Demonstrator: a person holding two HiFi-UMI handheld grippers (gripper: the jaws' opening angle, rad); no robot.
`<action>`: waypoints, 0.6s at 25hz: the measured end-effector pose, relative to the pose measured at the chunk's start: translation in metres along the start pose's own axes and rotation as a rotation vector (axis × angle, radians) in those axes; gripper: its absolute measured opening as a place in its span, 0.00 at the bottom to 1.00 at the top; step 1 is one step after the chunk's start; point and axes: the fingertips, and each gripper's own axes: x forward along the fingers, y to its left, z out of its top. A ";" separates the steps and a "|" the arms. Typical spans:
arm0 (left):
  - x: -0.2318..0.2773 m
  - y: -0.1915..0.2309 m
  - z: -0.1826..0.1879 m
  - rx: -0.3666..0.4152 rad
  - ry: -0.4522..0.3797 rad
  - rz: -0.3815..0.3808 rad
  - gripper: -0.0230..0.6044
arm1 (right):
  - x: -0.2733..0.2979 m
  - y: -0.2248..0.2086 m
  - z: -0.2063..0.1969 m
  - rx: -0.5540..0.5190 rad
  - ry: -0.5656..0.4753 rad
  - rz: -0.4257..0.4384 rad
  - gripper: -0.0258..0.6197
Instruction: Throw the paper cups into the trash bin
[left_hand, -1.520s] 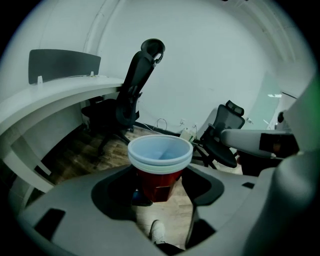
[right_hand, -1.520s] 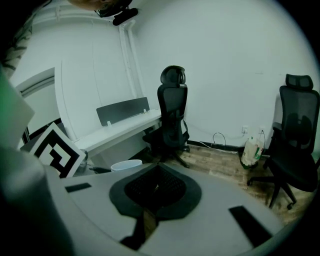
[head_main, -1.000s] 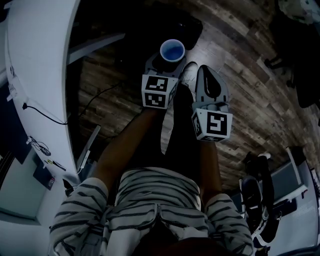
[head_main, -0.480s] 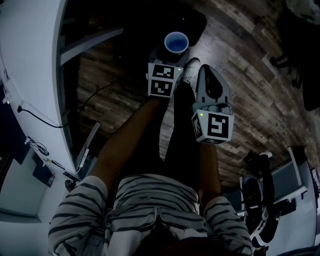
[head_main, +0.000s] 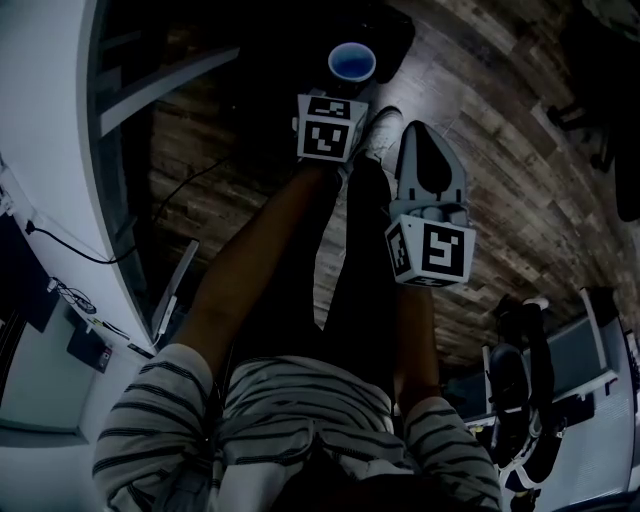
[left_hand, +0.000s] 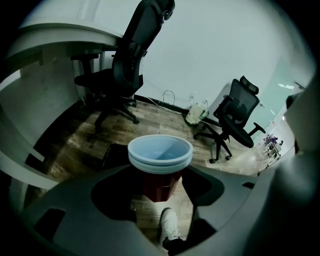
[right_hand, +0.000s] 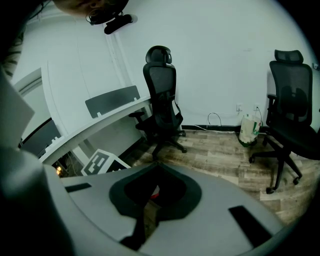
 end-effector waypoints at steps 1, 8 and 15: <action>0.005 0.002 -0.002 0.001 0.009 0.002 0.52 | 0.000 0.000 -0.002 0.001 0.002 -0.001 0.05; 0.041 0.022 -0.018 0.014 0.076 0.024 0.52 | 0.003 0.000 -0.009 -0.009 0.015 0.005 0.05; 0.067 0.036 -0.027 0.013 0.115 0.034 0.52 | 0.011 -0.003 -0.013 -0.011 0.023 0.000 0.05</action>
